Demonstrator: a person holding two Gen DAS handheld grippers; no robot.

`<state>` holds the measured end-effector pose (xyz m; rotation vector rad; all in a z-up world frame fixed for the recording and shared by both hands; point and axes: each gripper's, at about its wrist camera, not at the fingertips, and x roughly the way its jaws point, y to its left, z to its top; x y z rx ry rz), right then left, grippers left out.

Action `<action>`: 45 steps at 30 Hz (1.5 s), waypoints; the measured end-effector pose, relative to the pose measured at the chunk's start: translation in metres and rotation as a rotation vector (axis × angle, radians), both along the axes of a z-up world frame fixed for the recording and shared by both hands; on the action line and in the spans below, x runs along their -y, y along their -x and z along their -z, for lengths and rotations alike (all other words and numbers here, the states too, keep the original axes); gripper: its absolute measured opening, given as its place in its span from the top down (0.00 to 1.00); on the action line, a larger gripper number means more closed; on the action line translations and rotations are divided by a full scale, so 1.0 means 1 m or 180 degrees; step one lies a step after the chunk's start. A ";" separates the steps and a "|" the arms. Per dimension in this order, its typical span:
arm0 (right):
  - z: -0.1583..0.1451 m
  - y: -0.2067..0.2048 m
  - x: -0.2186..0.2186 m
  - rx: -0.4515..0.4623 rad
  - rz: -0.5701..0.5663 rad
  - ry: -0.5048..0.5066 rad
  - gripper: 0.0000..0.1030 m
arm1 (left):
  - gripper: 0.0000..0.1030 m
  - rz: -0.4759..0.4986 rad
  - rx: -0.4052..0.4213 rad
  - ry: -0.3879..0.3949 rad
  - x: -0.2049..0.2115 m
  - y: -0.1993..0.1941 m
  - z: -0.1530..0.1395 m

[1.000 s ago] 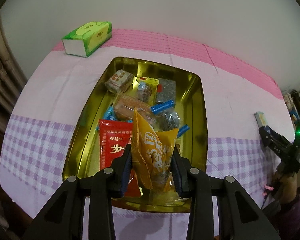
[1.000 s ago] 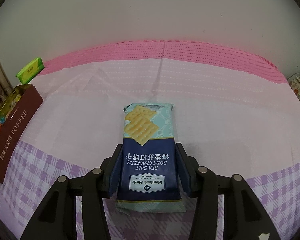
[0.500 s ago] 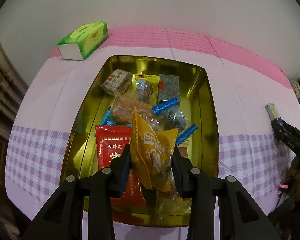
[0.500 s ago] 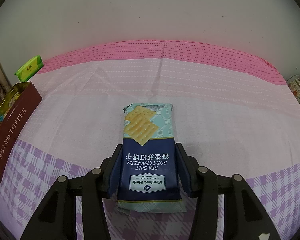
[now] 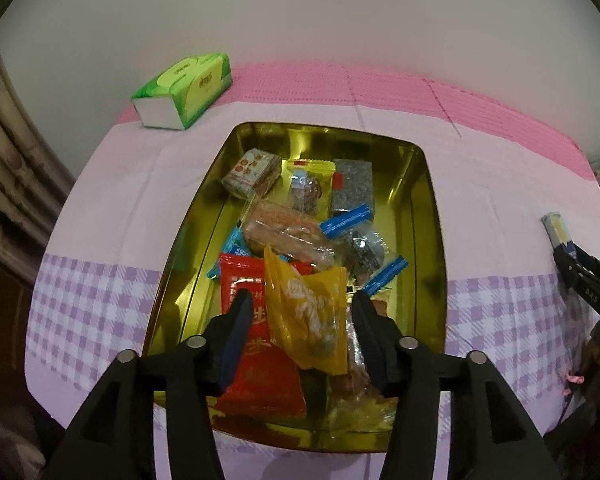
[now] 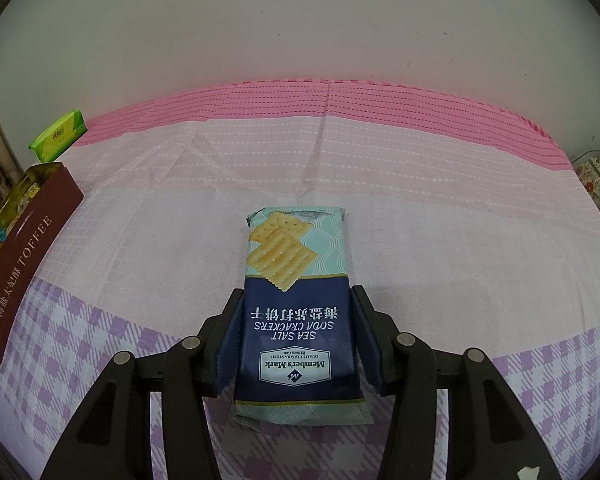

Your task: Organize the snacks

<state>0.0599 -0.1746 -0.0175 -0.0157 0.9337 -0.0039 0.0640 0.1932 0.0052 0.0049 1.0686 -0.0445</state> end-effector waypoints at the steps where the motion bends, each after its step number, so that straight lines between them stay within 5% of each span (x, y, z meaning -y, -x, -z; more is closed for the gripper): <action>1: 0.000 0.000 0.000 0.0000 0.0000 0.0002 0.53 | 0.45 0.0008 0.0029 -0.0020 0.001 0.002 -0.002; 13: 0.000 0.002 0.002 0.0000 -0.0007 -0.0009 0.53 | 0.42 -0.0015 0.0224 -0.0214 0.004 0.007 -0.016; 26: -0.008 0.024 -0.005 -0.0117 -0.0004 -0.0438 0.55 | 0.42 -0.0064 0.0270 -0.0261 0.001 0.008 -0.018; 45: -0.053 0.052 -0.062 -0.0003 -0.0403 -0.0857 0.55 | 0.42 -0.0103 0.0295 -0.0258 -0.001 0.011 -0.024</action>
